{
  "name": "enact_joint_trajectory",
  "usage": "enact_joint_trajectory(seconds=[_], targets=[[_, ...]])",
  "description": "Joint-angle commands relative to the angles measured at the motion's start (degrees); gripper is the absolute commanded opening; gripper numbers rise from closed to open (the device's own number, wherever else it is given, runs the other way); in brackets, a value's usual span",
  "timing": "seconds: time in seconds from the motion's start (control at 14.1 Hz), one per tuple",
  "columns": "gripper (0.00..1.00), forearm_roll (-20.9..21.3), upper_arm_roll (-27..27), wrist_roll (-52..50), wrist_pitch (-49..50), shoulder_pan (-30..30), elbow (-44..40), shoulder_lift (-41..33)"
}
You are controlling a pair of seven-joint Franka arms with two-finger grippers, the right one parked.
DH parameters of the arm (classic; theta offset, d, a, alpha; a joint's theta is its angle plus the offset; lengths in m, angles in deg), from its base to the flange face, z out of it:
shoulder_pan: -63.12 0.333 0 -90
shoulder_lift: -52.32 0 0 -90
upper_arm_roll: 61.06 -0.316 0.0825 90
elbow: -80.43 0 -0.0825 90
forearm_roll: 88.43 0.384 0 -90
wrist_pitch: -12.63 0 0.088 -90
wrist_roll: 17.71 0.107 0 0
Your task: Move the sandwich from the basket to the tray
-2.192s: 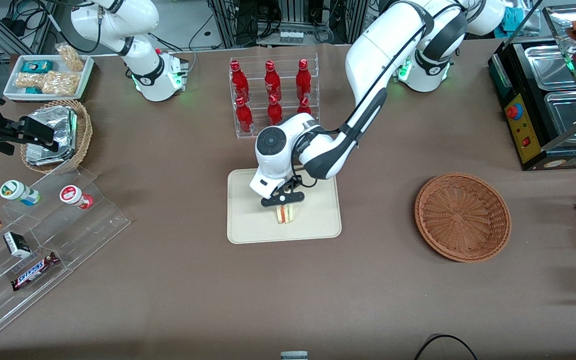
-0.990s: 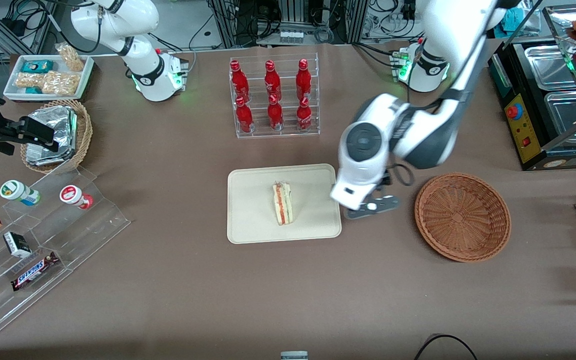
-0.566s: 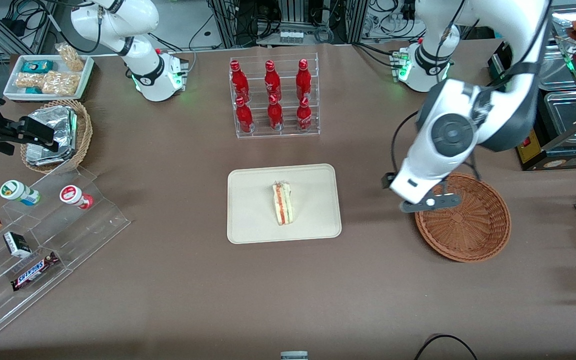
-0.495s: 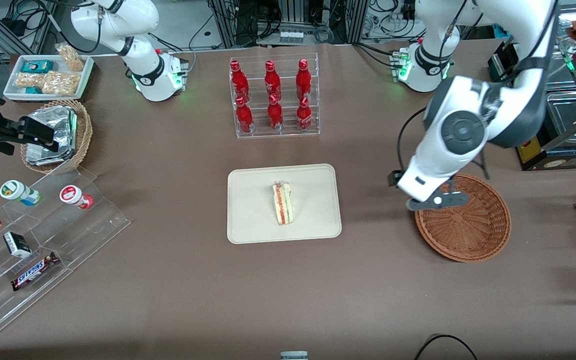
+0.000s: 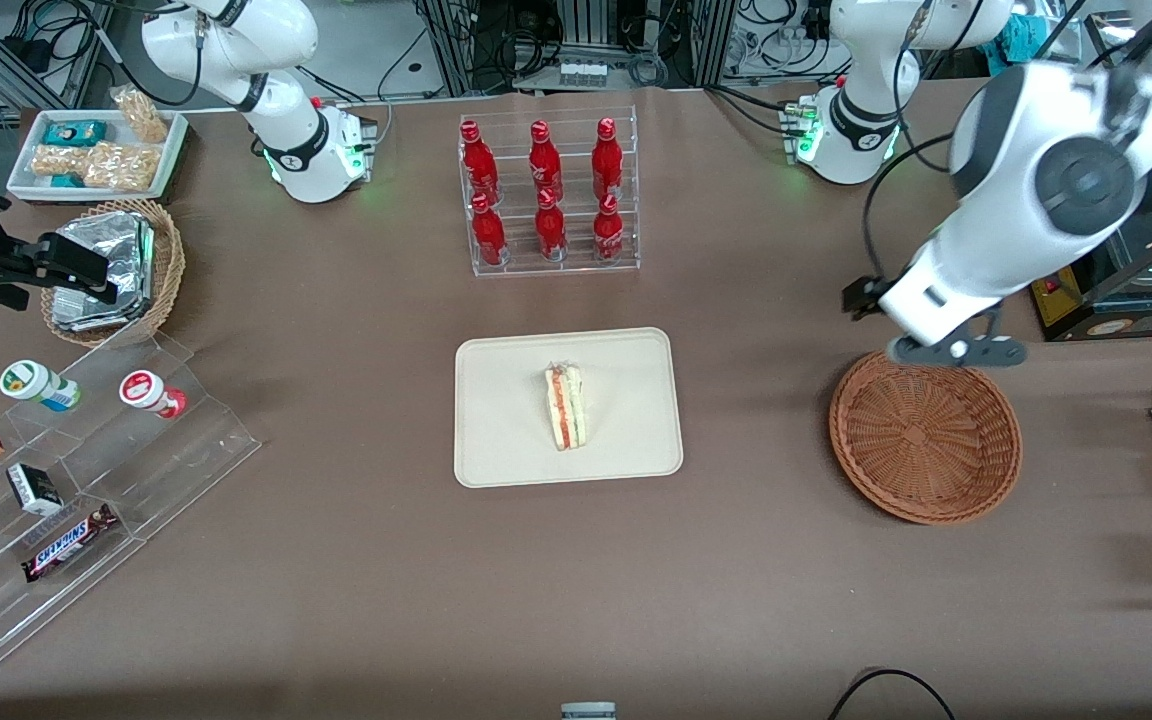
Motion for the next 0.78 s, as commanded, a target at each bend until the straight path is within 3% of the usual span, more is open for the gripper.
enact_joint_trajectory(seconds=[0.0, 0.35, 0.71], targets=[[1.00, -1.1, -1.9, 8.0, 2.7, 3.2, 1.5, -6.2], [1.00, -0.5, -7.0, 11.8, 5.2, 4.5, -6.6, -6.3], [1.00, -3.7, -10.7, 11.1, 5.1, 3.6, -13.5, -1.3]])
